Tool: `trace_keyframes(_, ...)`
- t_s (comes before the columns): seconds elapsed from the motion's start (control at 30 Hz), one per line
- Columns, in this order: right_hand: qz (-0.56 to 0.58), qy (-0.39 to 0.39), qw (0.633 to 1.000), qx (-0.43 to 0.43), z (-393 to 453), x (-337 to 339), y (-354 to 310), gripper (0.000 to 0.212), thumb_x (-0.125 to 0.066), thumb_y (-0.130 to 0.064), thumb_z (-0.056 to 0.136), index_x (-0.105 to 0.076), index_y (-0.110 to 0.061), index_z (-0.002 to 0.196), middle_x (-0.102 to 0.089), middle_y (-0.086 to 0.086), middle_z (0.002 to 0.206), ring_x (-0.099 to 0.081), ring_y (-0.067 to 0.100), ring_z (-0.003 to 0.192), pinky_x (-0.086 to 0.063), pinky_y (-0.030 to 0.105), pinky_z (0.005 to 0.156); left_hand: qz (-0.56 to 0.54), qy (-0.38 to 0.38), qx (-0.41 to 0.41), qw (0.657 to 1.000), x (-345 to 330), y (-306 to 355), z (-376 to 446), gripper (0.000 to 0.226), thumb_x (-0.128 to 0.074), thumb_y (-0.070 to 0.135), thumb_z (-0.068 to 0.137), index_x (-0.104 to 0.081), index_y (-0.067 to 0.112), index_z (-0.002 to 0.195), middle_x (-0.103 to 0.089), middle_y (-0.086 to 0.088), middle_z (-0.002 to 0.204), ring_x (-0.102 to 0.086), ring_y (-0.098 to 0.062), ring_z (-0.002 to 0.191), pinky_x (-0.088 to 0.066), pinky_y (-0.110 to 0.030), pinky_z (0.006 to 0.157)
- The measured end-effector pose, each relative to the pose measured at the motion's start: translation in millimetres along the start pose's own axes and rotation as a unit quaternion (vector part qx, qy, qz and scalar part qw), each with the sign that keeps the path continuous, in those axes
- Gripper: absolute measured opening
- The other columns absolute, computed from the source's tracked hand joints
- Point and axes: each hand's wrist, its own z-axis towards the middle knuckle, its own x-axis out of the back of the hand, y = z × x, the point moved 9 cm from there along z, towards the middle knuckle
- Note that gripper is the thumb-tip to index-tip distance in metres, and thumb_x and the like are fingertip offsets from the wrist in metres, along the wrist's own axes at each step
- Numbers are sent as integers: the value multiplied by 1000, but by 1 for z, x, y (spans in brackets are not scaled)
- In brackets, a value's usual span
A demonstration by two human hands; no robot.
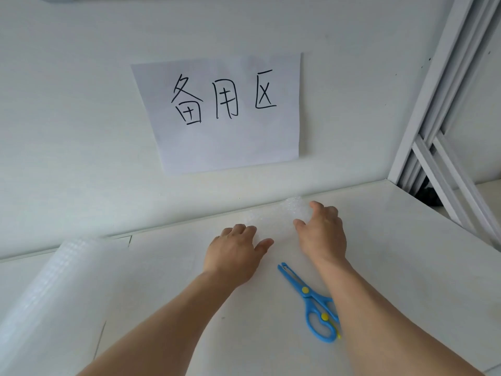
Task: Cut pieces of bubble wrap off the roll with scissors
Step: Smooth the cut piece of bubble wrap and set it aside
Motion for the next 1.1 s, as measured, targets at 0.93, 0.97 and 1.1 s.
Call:
trace_keyframes(0.93, 35, -98, 994, 20, 4, -7, 5, 60, -52, -49, 95, -41, -19, 146, -54, 8, 137, -53, 26, 125, -41, 35, 100, -96, 26, 121, 988, 0, -13, 0, 56, -30, 57, 97, -43, 19, 137, -53, -1, 134, -41, -24, 127, -34, -36, 100)
trace_keyframes(0.97, 30, -95, 995, 18, 3, -6, 5, 59, -53, -48, 94, -42, -18, 145, -54, 8, 136, -53, 25, 123, -42, 35, 98, -101, 25, 124, 987, 1, -14, 1, 55, -31, 56, 97, -42, 20, 137, -53, -1, 134, -41, -24, 127, -34, -36, 99)
trace_keyframes(1.1, 21, -91, 996, 7, 1, -7, 5, 54, -56, -45, 93, -49, -17, 138, -56, 8, 133, -55, 26, 119, -43, 33, 94, -103, 22, 125, 987, 0, -16, 1, 55, -34, 53, 97, -38, 24, 143, -50, 0, 139, -40, -23, 129, -34, -36, 102)
